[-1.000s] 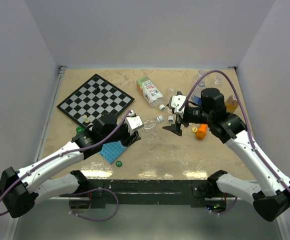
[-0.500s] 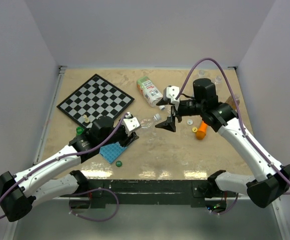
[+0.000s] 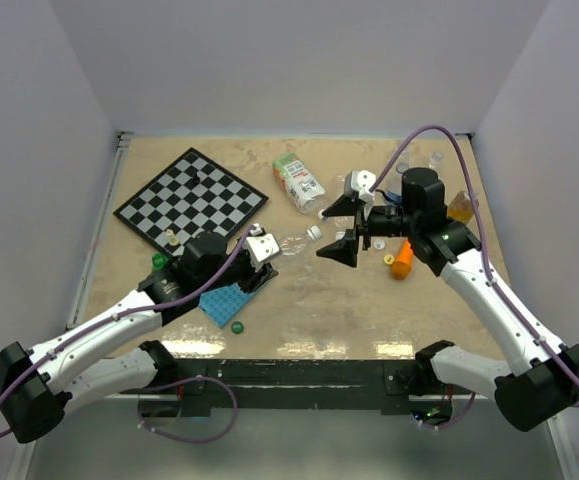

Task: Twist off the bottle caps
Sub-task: Pick up the plastic bottle at the center of the board, then unscrew the bottle cap from the plastic bottle.

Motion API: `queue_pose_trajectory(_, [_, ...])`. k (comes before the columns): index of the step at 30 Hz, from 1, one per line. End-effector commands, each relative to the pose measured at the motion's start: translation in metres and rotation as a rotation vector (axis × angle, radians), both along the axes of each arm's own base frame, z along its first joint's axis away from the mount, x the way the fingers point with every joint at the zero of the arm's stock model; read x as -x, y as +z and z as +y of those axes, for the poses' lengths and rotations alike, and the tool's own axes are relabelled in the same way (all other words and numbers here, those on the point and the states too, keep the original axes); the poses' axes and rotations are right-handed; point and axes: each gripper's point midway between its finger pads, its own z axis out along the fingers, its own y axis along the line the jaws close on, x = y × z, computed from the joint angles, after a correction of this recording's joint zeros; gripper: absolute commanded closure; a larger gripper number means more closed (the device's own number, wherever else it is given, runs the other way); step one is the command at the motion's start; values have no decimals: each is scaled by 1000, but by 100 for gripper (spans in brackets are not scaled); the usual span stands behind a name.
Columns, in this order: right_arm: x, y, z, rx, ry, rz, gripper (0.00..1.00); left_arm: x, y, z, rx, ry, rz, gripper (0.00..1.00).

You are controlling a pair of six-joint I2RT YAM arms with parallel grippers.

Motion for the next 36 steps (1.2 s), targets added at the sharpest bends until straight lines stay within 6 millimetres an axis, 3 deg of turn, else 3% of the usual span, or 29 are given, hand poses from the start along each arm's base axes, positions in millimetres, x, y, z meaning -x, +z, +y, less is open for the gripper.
queue_pose_trajectory(1, [2, 21, 2, -66, 29, -27, 2, -6, 9, -4, 22, -1, -48, 100])
queue_pose_trajectory(36, [-16, 6, 7, -57, -8, 95, 5, -5, 8, -4, 20, 0, -42, 100])
